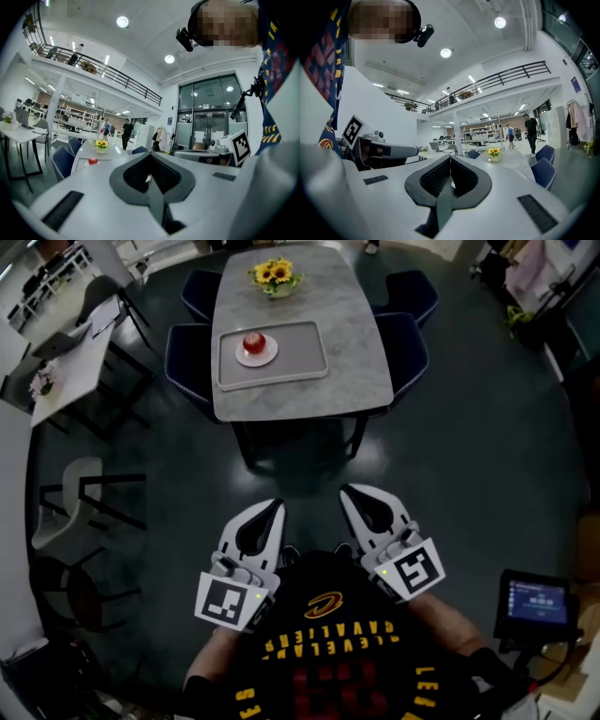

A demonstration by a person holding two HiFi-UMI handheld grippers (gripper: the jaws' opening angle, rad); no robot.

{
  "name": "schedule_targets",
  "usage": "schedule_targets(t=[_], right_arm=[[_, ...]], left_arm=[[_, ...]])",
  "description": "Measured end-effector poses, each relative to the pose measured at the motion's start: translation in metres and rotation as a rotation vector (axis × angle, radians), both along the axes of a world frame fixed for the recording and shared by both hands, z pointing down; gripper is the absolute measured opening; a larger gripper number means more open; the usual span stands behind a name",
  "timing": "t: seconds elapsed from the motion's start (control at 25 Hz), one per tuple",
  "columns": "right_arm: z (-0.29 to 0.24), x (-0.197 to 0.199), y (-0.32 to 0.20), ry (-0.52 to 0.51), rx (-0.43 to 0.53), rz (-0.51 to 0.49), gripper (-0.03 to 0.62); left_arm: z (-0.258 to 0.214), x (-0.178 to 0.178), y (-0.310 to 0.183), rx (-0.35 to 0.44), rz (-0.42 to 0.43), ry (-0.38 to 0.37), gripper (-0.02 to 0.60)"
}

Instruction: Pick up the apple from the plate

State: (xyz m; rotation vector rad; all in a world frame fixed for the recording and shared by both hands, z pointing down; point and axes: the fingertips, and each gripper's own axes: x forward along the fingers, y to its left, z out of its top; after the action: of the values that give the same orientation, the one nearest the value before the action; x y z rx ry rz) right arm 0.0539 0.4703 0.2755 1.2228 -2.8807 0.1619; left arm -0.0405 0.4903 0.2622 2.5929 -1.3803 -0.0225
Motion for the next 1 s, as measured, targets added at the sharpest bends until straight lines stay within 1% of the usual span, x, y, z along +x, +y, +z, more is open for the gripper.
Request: schedule_targets(t=[0.08,0.2,0.32,0.56,0.76,0.88,1.0], right_arm=[[0.003,-0.013,0.001,0.013,0.003,0.012,0.006],[0.013,-0.032,0.004,0.034,0.0,0.03,0.006],[0.015,-0.045,0.0,0.04,-0.018,0.038,0.006],[0.012,-0.058,-0.008,0.055,-0.031,0.049,0.006],[0.021,-0.06,-0.013,0.048,-0.057,0.053,0.006],[0.025,-0.059,-0.027,0.032,-0.06,0.044,0.006],[0.029,-0.06,-0.048,0.018,-0.065,0.025,0.006]], left_arm=[[0.001,-0.014,0.001,0.01,0.005,0.01,0.0],[0.018,-0.032,0.007,-0.015,0.025,0.031,0.0],[0.017,-0.044,0.001,-0.033,0.035,0.039,0.0],[0.022,-0.057,-0.004,-0.048,0.068,0.054,0.0],[0.03,-0.056,-0.011,-0.069,0.089,0.047,0.0],[0.033,-0.056,-0.023,-0.07,0.076,0.035,0.0],[0.028,-0.06,-0.044,-0.074,0.032,0.027,0.0]])
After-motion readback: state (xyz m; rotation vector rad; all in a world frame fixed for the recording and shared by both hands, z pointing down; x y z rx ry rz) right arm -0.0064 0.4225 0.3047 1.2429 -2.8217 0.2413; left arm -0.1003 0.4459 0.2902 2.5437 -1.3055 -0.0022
